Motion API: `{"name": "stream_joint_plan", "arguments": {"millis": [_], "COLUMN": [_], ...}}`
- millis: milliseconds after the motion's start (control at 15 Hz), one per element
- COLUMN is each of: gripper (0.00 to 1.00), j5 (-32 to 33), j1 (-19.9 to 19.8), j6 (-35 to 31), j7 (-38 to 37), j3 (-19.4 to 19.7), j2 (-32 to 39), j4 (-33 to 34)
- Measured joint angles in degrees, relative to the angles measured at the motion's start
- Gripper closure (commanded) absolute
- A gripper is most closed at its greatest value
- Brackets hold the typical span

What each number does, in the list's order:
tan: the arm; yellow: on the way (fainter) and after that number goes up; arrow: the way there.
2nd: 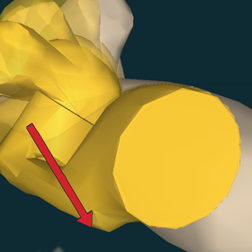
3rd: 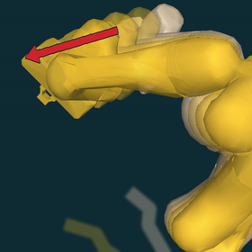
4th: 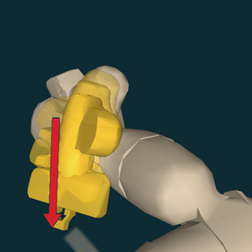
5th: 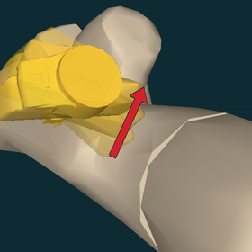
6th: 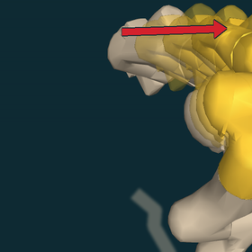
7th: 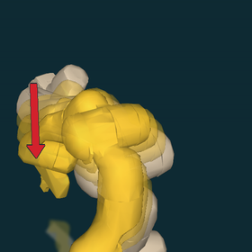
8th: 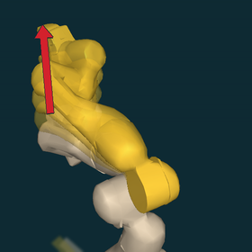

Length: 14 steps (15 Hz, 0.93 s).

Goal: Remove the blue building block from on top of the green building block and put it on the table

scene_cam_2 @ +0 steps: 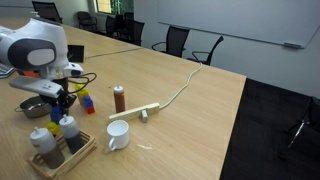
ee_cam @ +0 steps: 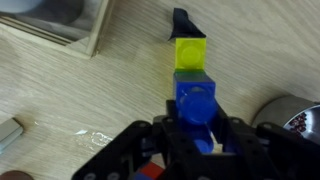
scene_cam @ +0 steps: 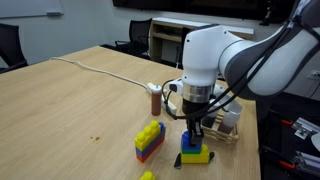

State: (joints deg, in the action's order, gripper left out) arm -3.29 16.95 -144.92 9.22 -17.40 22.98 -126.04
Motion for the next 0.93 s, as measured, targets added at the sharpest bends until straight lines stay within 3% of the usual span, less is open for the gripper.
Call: {"name": "stream_joint_plan", "arguments": {"millis": [467, 933], "gripper": [0.89, 0.89], "j5": [3.86, 3.83], "j1": [0.68, 1.12], "j6": [0.0, 0.02], "j7": [-2.72, -2.84], "j3": [0.04, -1.14], "j2": [-0.31, -1.6], "j4": [0.0, -0.48]}}
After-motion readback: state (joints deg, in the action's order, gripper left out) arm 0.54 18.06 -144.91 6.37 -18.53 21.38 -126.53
